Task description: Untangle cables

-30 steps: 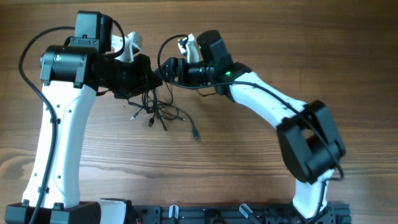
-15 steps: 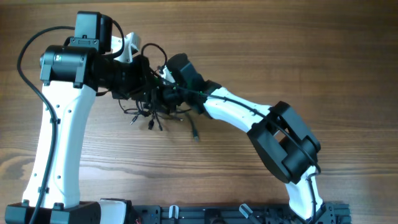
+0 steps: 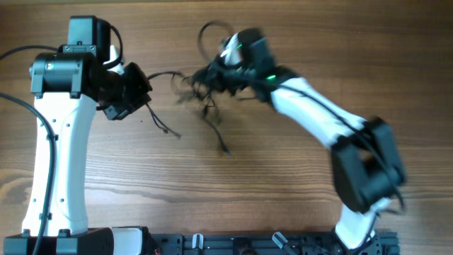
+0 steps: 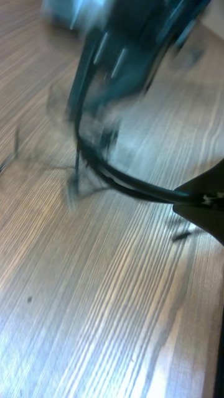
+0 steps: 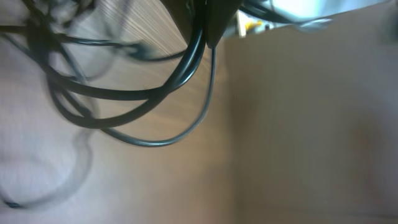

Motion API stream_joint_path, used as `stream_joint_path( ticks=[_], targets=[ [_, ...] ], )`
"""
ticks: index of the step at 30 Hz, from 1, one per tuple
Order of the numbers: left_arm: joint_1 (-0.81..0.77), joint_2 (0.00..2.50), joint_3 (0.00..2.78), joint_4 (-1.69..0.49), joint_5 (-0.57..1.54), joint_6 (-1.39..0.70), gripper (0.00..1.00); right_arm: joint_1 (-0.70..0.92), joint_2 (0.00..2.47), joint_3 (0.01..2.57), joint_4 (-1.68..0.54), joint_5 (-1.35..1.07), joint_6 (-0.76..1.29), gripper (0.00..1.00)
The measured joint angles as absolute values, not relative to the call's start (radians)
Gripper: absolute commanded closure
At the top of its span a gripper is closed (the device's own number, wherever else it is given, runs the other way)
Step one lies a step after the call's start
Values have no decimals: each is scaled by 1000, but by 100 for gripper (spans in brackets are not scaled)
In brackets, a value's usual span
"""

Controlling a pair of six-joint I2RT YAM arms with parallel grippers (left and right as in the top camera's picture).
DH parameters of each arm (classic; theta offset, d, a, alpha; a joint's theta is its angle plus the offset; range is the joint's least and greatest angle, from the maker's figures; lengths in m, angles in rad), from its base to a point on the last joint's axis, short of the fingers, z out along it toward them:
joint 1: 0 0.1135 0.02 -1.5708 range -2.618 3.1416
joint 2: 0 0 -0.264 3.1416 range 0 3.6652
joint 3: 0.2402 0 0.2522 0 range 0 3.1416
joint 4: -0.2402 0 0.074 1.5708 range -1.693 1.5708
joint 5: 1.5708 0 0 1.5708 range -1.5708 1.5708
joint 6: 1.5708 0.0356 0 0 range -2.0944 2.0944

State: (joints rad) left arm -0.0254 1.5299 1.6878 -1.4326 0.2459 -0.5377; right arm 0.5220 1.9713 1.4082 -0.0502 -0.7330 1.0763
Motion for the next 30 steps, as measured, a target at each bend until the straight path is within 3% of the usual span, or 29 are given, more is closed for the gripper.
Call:
stream_joint_path(
  ticks=[5, 9, 13, 23, 27, 30],
  targets=[
    [-12, 1530, 1688, -1423, 223, -604, 96, 448, 1600, 1409, -67, -743, 994, 96],
    [-12, 1530, 1688, -1397, 199, -659, 96, 450, 1447, 1408, -45, -755, 947, 96],
    [-14, 1532, 1688, -1425, 41, -695, 96, 374, 1325, 1408, -33, -745, 910, 96],
    [87, 1603, 1688, -1441, -68, -777, 96, 225, 1290, 1407, -648, -273, 849, 96],
    [99, 1623, 1688, -1400, 36, -748, 96, 222, 1290, 1407, -699, -209, 728, 96],
    [104, 1625, 1688, -1336, 233, -622, 96, 212, 1308, 1412, -933, -152, 616, 96]
  ],
)
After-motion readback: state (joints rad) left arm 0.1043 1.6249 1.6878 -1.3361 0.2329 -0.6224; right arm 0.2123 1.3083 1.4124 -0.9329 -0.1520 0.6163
